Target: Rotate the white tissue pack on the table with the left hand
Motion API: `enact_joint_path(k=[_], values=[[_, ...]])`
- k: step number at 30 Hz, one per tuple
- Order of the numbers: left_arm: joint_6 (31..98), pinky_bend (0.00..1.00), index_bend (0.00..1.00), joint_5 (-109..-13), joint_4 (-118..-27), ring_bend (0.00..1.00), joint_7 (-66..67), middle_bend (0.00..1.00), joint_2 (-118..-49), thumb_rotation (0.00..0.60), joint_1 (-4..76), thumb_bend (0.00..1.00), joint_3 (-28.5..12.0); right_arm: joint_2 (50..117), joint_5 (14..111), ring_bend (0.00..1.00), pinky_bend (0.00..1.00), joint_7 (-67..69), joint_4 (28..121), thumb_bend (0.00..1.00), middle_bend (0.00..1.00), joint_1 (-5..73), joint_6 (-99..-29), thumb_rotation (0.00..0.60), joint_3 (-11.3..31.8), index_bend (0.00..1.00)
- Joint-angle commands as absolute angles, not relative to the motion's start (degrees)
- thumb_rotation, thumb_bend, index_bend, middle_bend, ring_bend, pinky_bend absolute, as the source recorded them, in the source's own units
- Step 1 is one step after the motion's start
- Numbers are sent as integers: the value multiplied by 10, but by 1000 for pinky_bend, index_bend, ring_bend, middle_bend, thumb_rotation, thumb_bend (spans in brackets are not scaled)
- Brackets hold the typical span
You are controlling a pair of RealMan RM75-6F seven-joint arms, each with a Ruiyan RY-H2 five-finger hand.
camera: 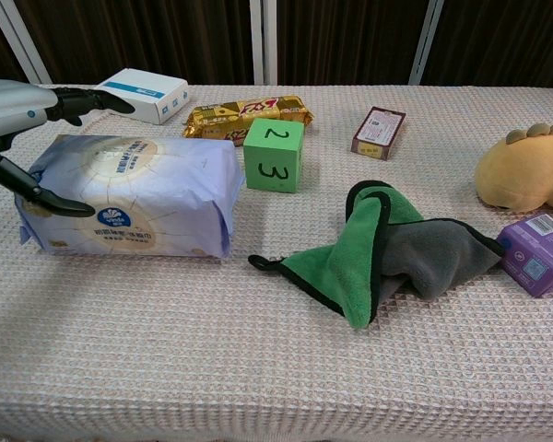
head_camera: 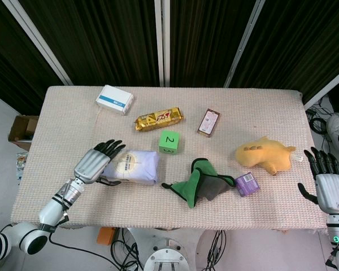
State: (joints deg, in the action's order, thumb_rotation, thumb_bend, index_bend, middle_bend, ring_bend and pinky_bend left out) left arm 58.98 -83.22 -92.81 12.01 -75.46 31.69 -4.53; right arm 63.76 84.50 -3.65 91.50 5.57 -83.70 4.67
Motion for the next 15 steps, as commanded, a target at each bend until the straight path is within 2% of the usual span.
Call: enact_joint_path(k=[1, 8, 13, 15], values=[[592, 180, 23, -835, -924, 28, 116, 24, -757, 350, 318, 23, -43, 637, 845, 0, 0, -37, 916, 176, 0, 55, -837, 600, 46, 0], [592, 180, 23, -830, -928, 29, 127, 24, -756, 353, 320, 24, -38, 636, 848, 0, 0, -32, 915, 176, 0, 53, -840, 600, 44, 0], [588, 180, 23, -822, -935, 29, 145, 24, -751, 377, 323, 25, -37, 639, 847, 0, 0, -28, 912, 176, 0, 53, -841, 600, 45, 0], [587, 180, 23, -819, -934, 29, 150, 24, -750, 406, 324, 25, -36, 640, 846, 0, 0, -28, 910, 176, 0, 53, -840, 600, 45, 0]])
